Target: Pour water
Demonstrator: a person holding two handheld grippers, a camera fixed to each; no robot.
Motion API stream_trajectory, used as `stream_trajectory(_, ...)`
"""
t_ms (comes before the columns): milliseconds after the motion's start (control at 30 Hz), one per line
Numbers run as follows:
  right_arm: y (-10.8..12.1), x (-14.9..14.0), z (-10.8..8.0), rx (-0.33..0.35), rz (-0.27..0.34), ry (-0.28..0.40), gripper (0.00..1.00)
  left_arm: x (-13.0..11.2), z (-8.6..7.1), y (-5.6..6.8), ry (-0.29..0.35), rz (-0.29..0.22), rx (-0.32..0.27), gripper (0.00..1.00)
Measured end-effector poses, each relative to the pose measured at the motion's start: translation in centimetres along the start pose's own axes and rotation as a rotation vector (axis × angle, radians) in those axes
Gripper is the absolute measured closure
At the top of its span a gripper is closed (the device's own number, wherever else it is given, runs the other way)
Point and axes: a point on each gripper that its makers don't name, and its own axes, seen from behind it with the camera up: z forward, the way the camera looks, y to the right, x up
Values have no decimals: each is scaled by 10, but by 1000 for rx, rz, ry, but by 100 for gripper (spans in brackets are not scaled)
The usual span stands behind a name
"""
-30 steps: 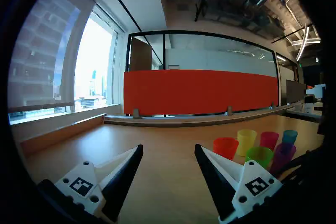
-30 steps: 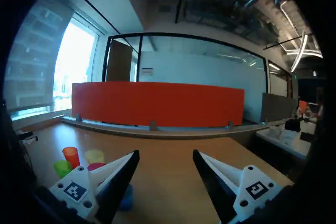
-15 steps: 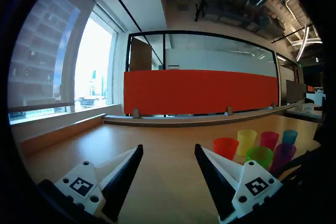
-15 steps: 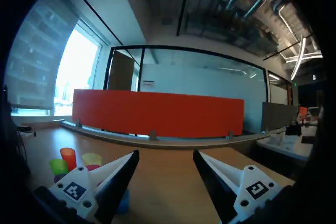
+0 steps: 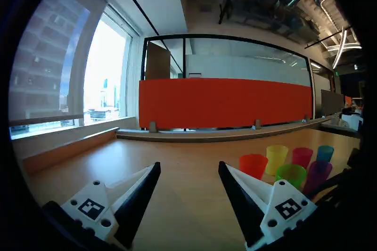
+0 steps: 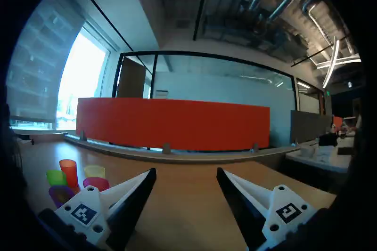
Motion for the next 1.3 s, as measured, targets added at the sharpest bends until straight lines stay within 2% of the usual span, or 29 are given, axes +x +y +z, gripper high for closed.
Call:
stream_trajectory(400,1,-28,0,9,40,-42,1,0,0,0,0,0,0,9)
stream_trajectory(800,8,-36,1,3,46,-51,1,0,0,0,0,0,0,9)
stream_trajectory(1300,7,-37,-1,5,47,-78,1,0,0,0,0,0,0,9)
